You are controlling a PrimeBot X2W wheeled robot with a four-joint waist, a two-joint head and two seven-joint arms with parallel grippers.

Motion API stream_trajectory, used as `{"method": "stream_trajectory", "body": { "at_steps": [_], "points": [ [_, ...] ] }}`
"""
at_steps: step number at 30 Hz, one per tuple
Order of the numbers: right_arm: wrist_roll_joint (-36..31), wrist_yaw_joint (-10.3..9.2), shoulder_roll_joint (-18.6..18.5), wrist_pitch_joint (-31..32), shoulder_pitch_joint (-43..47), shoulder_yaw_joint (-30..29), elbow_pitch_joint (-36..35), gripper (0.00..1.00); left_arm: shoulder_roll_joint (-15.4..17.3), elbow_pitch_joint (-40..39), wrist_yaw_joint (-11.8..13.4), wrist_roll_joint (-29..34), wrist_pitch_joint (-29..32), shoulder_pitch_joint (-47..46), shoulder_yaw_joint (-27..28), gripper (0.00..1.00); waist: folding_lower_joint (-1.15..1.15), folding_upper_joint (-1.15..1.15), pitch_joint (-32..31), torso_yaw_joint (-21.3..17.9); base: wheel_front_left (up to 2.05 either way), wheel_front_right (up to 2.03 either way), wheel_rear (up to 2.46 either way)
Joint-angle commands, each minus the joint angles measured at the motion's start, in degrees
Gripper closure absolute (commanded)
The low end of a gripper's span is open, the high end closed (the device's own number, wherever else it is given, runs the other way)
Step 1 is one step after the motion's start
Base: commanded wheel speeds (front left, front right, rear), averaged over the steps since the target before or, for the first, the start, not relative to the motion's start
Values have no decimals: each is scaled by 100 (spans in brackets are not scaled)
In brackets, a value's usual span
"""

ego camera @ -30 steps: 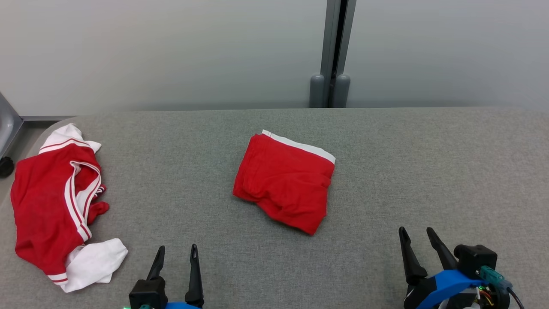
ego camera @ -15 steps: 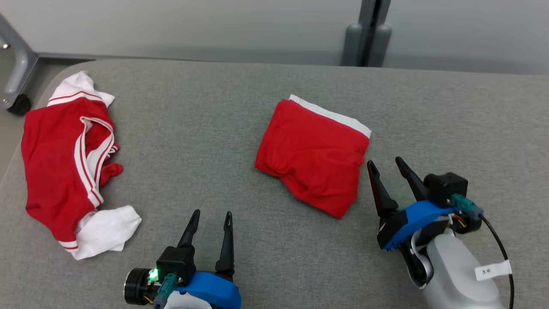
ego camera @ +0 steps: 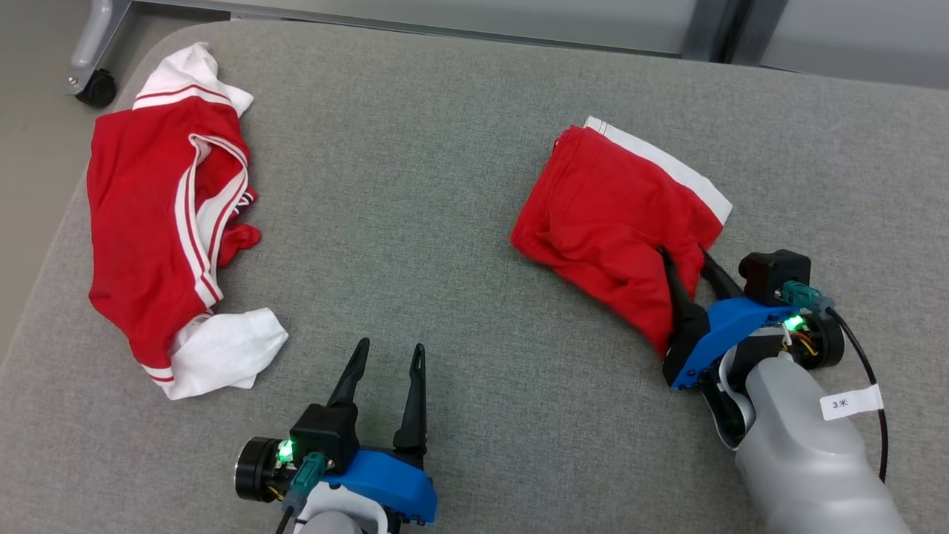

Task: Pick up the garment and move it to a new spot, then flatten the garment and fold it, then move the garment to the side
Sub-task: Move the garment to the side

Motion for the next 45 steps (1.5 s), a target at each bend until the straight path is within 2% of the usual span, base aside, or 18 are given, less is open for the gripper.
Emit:
{"method": "stream_trajectory", "body": {
  "at_steps": [1,6,10,21,27,33,37,41,45],
  "points": [
    [84,-11,-24,117,361,-25,419,100,1,-30,20,-6,0,-99,-22,0,1,0,-5,-36,0,0,0],
    [103,-14,-55,-11,431,131,458,100,1,6,-39,35,0,-85,6,0,1,0,-102,-271,0,0,0],
    [90,-17,-70,-76,453,326,181,100,0,1,-170,119,0,-164,-6,0,1,0,-227,-674,0,0,0],
    [154,-15,-52,-88,1075,875,-743,100,3,-75,-564,235,0,-690,-380,0,1,0,-577,-2663,0,0,0],
    [198,-11,-32,-100,1295,1058,-1001,100,7,7,-672,209,0,-816,-513,0,1,0,-607,-3374,0,0,0],
    [104,-9,-22,-105,1392,967,-1127,100,9,75,-665,164,0,-746,-565,0,1,0,-570,-3542,0,0,0],
    [-42,-8,-210,-106,1264,779,-1122,100,10,161,-683,190,0,-685,-595,0,1,0,-478,-3379,0,0,0],
    [-259,-9,-689,-107,921,631,-1065,100,8,219,-679,241,0,-663,-581,0,1,0,-310,-3035,0,0,0],
    [-385,-8,-1388,-50,543,443,-821,100,6,249,-683,297,0,-645,-548,0,1,0,-115,-2613,0,0,0]
  ]
}}
